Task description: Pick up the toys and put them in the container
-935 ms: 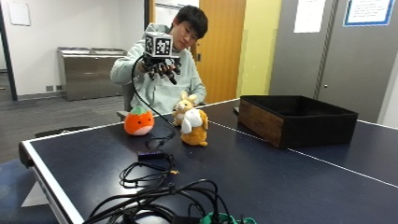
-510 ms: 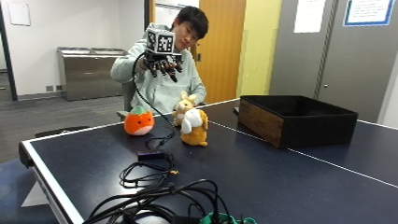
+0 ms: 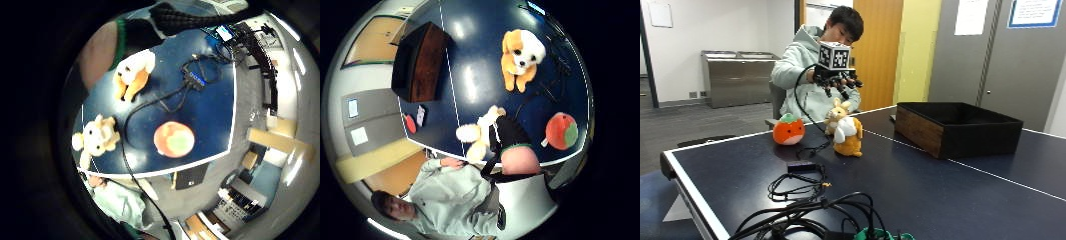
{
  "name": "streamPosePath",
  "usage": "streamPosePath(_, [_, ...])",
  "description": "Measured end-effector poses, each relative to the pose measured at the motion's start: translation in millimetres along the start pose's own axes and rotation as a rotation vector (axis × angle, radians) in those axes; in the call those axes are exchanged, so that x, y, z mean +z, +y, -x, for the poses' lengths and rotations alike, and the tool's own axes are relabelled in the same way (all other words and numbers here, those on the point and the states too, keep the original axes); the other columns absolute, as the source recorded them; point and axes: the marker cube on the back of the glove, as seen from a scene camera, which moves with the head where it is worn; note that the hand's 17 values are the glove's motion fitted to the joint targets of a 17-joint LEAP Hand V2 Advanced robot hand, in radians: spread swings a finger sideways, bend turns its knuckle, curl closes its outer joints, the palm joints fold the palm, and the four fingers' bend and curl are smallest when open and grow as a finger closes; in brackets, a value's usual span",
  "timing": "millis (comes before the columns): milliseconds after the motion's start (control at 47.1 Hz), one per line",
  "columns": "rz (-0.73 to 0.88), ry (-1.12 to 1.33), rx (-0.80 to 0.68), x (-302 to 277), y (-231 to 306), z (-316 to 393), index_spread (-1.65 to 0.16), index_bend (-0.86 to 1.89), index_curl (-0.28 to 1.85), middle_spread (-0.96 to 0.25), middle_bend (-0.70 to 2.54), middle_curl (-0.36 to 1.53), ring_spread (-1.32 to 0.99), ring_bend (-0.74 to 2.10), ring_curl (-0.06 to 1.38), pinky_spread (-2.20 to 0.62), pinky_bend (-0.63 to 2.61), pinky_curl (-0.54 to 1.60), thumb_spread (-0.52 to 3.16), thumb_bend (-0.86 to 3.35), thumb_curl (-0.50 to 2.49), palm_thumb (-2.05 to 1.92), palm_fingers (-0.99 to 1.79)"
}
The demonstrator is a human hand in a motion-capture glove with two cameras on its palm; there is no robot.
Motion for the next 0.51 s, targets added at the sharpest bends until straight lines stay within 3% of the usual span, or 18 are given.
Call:
streamPosePath(319, [0.062, 0.024, 0.144, 101.3, -83.7, 13.4, -0.26, 0.16, 0.16, 0.06, 0.06, 0.14, 0.06, 0.18, 0.18, 0.07, 1.11, 0.38, 1.29, 0.09, 0.33, 0.36, -0.21])
streamPosePath(446, [-0.020, 0.040, 0.190, 130.9, -91.5, 8.4, -0.30, 0.20, 0.19, 0.00, 0.16, 0.13, 0.00, 0.57, 0.25, -0.08, 1.11, 0.35, 1.27, 0.14, 0.37, 0.51, 0.44])
streamPosePath(510, [-0.034, -0.039, 0.177, 133.5, -94.7, 3.0, -0.30, 0.15, 0.19, -0.05, 0.19, 0.15, -0.08, 0.70, 0.28, -0.18, 1.12, 0.34, 1.26, 0.17, 0.38, 0.57, 0.59])
